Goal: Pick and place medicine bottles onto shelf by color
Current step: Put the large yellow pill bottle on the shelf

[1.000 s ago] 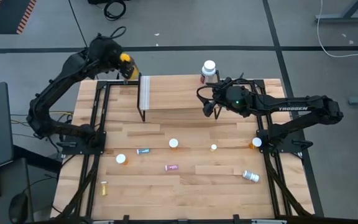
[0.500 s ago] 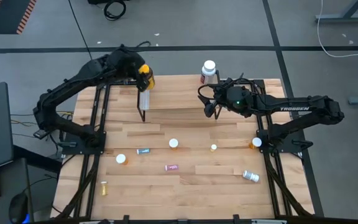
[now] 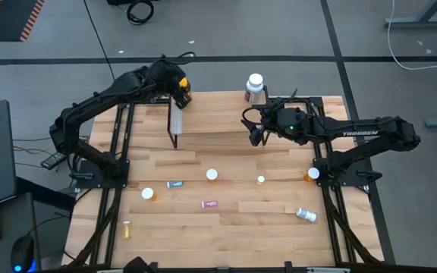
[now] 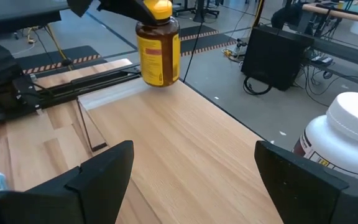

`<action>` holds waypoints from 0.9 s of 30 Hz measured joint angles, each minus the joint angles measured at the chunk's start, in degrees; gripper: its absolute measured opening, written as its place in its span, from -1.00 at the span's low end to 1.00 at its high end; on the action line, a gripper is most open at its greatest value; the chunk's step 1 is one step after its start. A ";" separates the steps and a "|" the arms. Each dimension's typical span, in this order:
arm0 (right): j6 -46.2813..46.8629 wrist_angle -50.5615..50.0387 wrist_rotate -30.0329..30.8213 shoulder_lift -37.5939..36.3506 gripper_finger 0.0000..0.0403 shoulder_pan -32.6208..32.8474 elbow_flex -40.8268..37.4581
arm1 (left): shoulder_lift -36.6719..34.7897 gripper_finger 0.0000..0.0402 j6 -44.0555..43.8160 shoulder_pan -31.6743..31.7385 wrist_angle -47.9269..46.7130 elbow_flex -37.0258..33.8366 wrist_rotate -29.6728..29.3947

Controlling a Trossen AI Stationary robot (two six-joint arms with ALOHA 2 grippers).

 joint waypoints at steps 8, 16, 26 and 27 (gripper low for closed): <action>0.00 -0.02 0.00 -0.04 0.71 0.02 0.00 | 0.04 0.15 -2.21 1.99 -0.78 -0.02 0.13; -0.01 -0.02 -0.02 -0.04 0.71 0.02 0.00 | 0.04 0.15 -3.42 2.07 -0.98 -0.04 1.56; 0.02 -0.04 -0.02 -0.04 0.71 0.02 0.00 | 1.32 0.15 -5.13 3.31 -0.29 -0.08 1.47; 0.04 -0.04 -0.02 -0.04 0.71 0.02 0.00 | 1.85 0.15 -5.23 3.54 -0.43 -0.09 1.48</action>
